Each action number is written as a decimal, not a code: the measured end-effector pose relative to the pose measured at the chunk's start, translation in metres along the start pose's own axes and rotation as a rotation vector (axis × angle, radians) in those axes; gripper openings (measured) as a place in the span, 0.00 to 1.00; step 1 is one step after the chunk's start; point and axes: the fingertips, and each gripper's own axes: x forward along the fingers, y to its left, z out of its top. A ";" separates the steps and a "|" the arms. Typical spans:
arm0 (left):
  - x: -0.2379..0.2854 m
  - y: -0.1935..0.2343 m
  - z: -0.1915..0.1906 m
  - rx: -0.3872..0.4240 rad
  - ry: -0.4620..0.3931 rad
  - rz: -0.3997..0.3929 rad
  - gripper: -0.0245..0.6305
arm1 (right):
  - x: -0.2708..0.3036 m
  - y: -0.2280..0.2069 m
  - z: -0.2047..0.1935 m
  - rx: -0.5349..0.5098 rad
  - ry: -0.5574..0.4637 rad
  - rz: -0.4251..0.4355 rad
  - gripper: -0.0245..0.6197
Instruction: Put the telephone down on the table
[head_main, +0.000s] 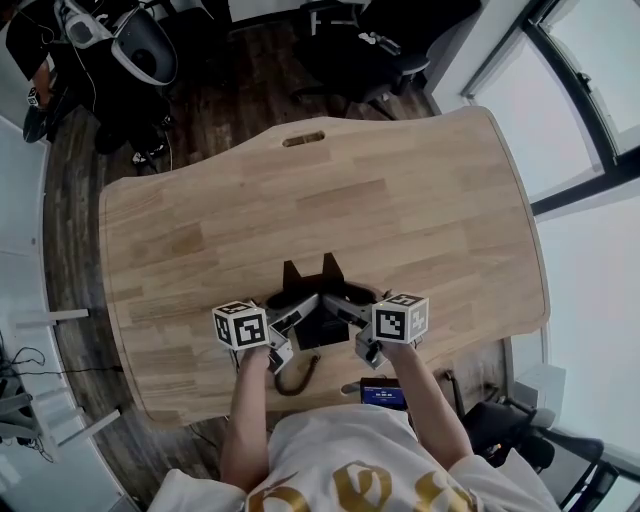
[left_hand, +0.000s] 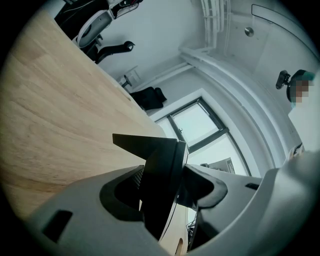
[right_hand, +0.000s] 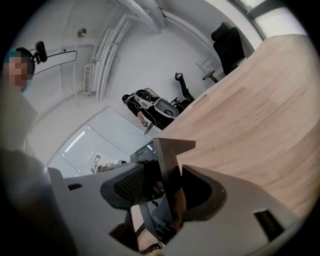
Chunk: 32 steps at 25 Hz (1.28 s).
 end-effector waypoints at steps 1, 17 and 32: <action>0.002 0.002 0.000 -0.003 0.003 0.002 0.40 | 0.001 -0.002 0.000 0.005 0.002 -0.002 0.39; 0.019 0.027 0.004 -0.048 0.012 0.022 0.40 | 0.009 -0.031 0.002 0.074 -0.002 -0.012 0.37; 0.024 0.040 0.006 -0.096 0.004 0.038 0.40 | 0.016 -0.042 0.002 0.113 0.002 -0.008 0.35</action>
